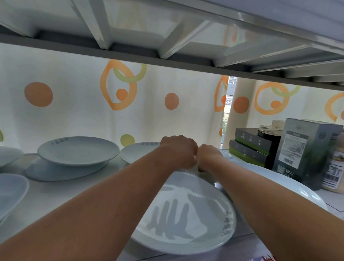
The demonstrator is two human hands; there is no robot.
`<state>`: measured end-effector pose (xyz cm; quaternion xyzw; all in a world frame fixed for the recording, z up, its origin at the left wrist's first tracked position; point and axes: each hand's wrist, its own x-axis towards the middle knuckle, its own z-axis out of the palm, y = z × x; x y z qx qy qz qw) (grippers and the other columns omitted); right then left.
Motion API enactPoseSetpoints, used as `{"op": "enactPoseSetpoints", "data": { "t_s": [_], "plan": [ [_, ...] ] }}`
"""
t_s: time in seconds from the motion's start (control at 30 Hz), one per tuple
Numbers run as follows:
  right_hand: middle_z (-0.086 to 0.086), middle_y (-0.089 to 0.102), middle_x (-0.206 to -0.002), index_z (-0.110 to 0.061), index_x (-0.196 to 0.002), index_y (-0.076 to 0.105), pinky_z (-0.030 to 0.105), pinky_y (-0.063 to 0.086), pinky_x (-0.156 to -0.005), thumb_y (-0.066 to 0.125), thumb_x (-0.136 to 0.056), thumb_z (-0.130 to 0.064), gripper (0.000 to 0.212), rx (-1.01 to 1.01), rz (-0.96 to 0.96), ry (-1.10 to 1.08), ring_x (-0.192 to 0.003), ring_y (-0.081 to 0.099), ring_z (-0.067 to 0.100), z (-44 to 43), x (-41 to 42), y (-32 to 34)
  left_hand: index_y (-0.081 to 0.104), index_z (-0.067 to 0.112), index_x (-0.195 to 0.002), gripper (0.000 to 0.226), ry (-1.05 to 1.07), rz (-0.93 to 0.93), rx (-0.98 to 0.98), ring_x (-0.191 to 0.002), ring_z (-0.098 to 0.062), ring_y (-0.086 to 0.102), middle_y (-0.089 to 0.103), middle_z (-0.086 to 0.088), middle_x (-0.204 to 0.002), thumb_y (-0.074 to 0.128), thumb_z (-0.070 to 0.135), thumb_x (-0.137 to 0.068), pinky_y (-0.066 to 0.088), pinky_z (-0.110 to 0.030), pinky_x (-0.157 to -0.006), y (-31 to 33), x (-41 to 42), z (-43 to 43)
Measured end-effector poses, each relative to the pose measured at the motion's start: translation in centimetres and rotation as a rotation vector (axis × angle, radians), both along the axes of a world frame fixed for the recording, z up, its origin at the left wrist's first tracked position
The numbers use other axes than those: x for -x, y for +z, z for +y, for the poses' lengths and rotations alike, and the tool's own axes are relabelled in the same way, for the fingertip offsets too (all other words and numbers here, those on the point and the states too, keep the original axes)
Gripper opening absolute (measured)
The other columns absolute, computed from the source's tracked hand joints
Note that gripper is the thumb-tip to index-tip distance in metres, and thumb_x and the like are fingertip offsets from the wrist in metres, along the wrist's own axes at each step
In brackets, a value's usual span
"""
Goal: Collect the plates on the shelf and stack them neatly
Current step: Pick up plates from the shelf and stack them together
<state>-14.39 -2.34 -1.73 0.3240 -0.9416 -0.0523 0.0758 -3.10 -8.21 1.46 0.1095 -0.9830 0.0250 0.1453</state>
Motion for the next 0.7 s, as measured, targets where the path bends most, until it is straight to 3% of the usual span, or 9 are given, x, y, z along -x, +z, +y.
{"op": "enactPoseSetpoints", "data": {
  "t_s": [0.2, 0.43, 0.57, 0.7],
  "plan": [
    [0.01, 0.058, -0.12, -0.011, -0.121, 0.053, 0.037, 0.048, -0.092, 0.048, -0.086, -0.01, 0.036, 0.13, 0.027, -0.014, -0.114, 0.055, 0.029, -0.5, 0.5, -0.7, 0.062, 0.026, -0.116, 0.031, -0.006, -0.007, -0.015, -0.115, -0.022, 0.056, 0.063, 0.0, -0.122, 0.048, 0.027, -0.088, 0.034, -0.031, -0.083, -0.2, -0.6, -0.5],
    [0.018, 0.062, -0.115, -0.001, -0.114, 0.056, 0.038, 0.046, -0.094, 0.044, -0.086, 0.006, 0.031, 0.27, 0.164, -0.035, -0.109, 0.058, 0.035, -0.3, 1.3, -0.5, 0.057, 0.033, -0.125, 0.036, -0.013, 0.005, -0.027, -0.12, -0.021, 0.053, 0.059, 0.0, -0.128, 0.048, 0.03, -0.09, 0.037, -0.033, -0.094, -0.1, -1.1, -0.8],
    [0.022, 0.064, -0.111, 0.001, -0.113, 0.051, 0.039, 0.048, -0.095, 0.05, -0.087, 0.004, 0.026, 0.288, 0.34, -0.005, -0.105, 0.06, 0.035, 0.1, 1.5, 0.0, 0.057, 0.033, -0.124, 0.035, -0.023, 0.023, -0.035, -0.121, -0.021, 0.052, 0.059, 0.0, -0.129, 0.048, 0.033, -0.091, 0.037, -0.033, -0.095, 0.0, -1.2, -0.8],
    [0.021, 0.063, -0.111, 0.002, -0.119, 0.046, 0.039, 0.05, -0.093, 0.057, -0.084, 0.003, 0.038, 0.364, 0.428, 0.075, -0.105, 0.059, 0.034, 1.4, 1.6, 1.1, 0.056, 0.034, -0.124, 0.035, -0.032, 0.037, -0.034, -0.123, -0.021, 0.051, 0.058, 0.001, -0.131, 0.048, 0.033, -0.091, 0.037, -0.033, -0.096, 0.2, -1.3, -0.7]
  ]
}}
